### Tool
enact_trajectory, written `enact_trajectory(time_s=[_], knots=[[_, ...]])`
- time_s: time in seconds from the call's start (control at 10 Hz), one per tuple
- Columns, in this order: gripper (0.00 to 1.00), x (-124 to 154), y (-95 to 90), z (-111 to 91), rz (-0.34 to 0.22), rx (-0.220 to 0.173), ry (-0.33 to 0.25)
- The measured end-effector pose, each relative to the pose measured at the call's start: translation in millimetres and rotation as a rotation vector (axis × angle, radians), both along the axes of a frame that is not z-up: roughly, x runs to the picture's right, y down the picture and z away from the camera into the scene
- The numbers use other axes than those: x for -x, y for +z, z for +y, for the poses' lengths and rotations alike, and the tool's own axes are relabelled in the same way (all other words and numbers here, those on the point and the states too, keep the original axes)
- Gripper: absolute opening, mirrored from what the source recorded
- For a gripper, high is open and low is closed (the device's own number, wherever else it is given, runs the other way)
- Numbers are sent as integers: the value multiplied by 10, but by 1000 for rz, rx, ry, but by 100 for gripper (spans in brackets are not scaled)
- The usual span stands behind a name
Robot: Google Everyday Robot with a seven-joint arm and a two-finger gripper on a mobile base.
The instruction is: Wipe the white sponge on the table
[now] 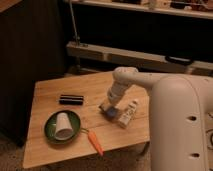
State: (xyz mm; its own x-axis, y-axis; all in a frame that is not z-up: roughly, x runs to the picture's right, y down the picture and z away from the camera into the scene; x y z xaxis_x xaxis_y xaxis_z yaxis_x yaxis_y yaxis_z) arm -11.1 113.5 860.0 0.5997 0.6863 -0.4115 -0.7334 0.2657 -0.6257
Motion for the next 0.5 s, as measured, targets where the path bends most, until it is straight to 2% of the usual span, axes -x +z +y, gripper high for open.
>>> enact_trajectory(time_s=[0.2,0.5], knots=[[47,206,-36,70,-30,-1,-28],[47,559,58,-86,-63,-1,-23]])
